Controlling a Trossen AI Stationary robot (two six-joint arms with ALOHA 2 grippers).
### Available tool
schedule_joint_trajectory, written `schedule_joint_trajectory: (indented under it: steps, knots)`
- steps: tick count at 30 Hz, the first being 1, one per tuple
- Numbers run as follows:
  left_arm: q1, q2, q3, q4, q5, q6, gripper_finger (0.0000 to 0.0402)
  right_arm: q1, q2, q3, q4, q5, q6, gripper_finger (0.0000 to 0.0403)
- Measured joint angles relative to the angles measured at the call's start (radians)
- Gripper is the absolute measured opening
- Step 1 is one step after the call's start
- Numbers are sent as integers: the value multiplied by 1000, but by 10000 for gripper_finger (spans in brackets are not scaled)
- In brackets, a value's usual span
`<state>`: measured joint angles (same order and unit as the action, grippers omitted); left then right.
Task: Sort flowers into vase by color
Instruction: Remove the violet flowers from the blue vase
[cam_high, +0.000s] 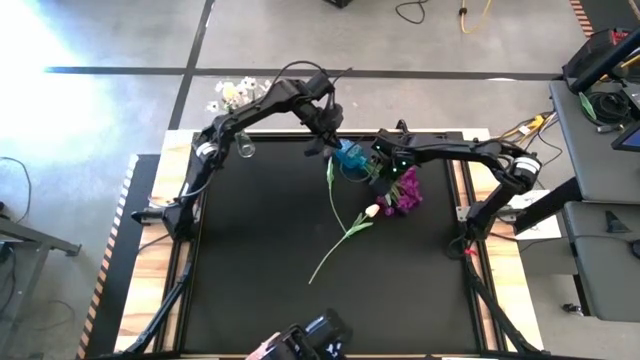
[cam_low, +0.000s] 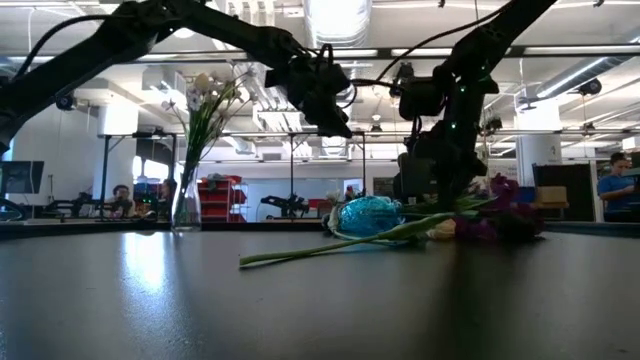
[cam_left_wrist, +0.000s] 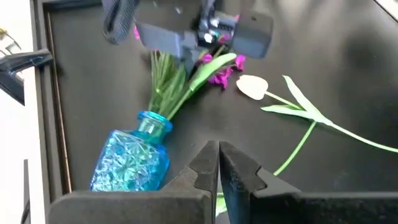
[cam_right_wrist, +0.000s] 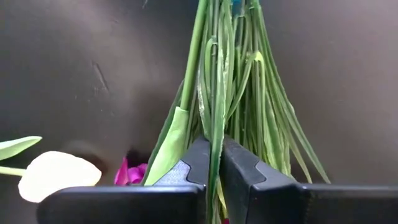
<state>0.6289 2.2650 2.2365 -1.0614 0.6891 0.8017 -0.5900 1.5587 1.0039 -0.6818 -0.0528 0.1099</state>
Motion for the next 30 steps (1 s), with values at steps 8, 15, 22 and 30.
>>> schedule_joint_trajectory:
  steps: [8,15,22,30]
  knots:
    - [0,18,27,-4,0,-1,0,0,15,21,-10,0,5,88]
    - [0,18,27,4,0,0,0,1,-13,102,-103,-8,-7,182]
    - [-3,16,27,-3,3,-7,0,3,-84,177,-145,-8,-18,226]
    - [41,8,27,-91,126,-11,0,2,-105,90,61,-46,-25,81]
